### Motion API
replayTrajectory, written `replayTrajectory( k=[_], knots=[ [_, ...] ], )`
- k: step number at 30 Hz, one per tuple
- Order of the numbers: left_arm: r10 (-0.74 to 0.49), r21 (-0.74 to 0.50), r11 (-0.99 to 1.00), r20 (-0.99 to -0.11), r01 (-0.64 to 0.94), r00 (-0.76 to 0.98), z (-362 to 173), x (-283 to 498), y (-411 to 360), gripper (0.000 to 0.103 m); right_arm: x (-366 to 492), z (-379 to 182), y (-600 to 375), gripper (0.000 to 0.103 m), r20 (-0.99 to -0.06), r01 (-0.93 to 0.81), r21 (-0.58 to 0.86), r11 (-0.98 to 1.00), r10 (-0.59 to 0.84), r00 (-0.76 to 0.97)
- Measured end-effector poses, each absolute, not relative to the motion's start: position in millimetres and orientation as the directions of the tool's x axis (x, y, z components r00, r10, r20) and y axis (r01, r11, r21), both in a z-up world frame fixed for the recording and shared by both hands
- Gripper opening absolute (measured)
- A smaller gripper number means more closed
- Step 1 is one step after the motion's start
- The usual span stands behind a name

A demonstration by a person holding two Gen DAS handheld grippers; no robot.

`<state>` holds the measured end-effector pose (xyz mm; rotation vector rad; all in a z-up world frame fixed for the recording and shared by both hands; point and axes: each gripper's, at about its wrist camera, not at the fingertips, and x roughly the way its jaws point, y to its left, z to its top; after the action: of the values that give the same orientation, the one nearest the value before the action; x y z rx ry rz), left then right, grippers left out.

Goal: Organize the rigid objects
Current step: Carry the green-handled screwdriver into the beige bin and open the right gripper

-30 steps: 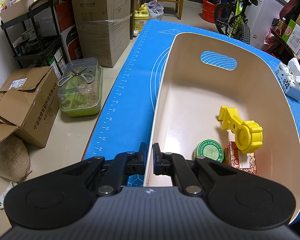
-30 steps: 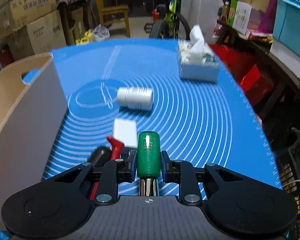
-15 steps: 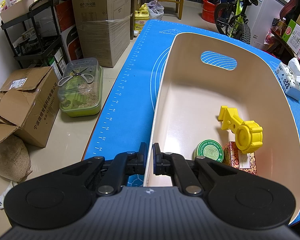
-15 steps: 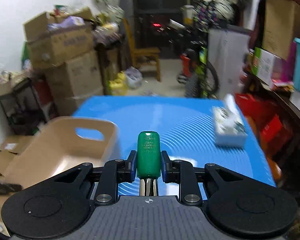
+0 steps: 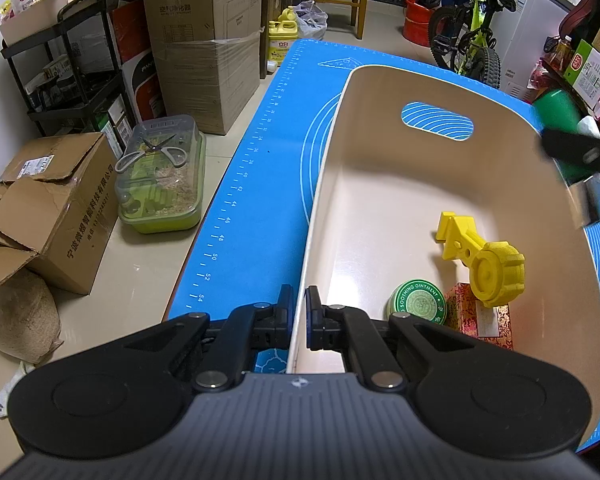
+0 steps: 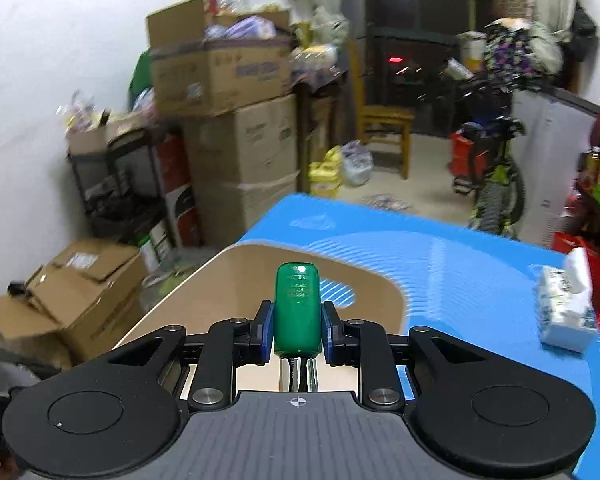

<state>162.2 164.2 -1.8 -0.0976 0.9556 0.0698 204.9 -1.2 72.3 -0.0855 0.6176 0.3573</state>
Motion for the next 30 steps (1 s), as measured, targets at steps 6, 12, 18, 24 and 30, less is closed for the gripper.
replayTrajectory(
  k=[6, 12, 18, 24, 30],
  knots=[
    [0.017, -0.052, 0.993, -0.818, -0.103, 0.575, -1.7, 162.1, 164.2, 0.007, 209.5, 44.5, 31.7, 0.033, -0.661, -0.413, 0.000, 0.911, 0.310, 0.683],
    [0.017, -0.052, 0.993, -0.818, -0.103, 0.575, -1.6, 162.2, 164.3, 0.007, 215.1, 15.6, 45.3, 0.033, -0.750, -0.435, 0.000, 0.900, 0.288, 0.595],
    [0.017, -0.051, 0.994, -0.818, -0.101, 0.575, -2.0, 162.2, 163.7, 0.007, 223.2, -4.0, 45.8, 0.033, -0.815, -0.429, 0.020, 0.903, 0.263, 0.516],
    [0.017, -0.051, 0.993, -0.820, -0.102, 0.572, -2.3, 162.6, 164.2, 0.007, 226.1, 3.4, 32.8, 0.058, -0.791, -0.391, 0.079, 0.917, 0.296, 0.535],
    [0.015, -0.055, 0.993, -0.821, -0.105, 0.570, -0.5, 163.5, 165.5, 0.007, 221.8, 29.5, 4.2, 0.071, -0.725, -0.365, 0.114, 0.924, 0.328, 0.605]
  ],
)
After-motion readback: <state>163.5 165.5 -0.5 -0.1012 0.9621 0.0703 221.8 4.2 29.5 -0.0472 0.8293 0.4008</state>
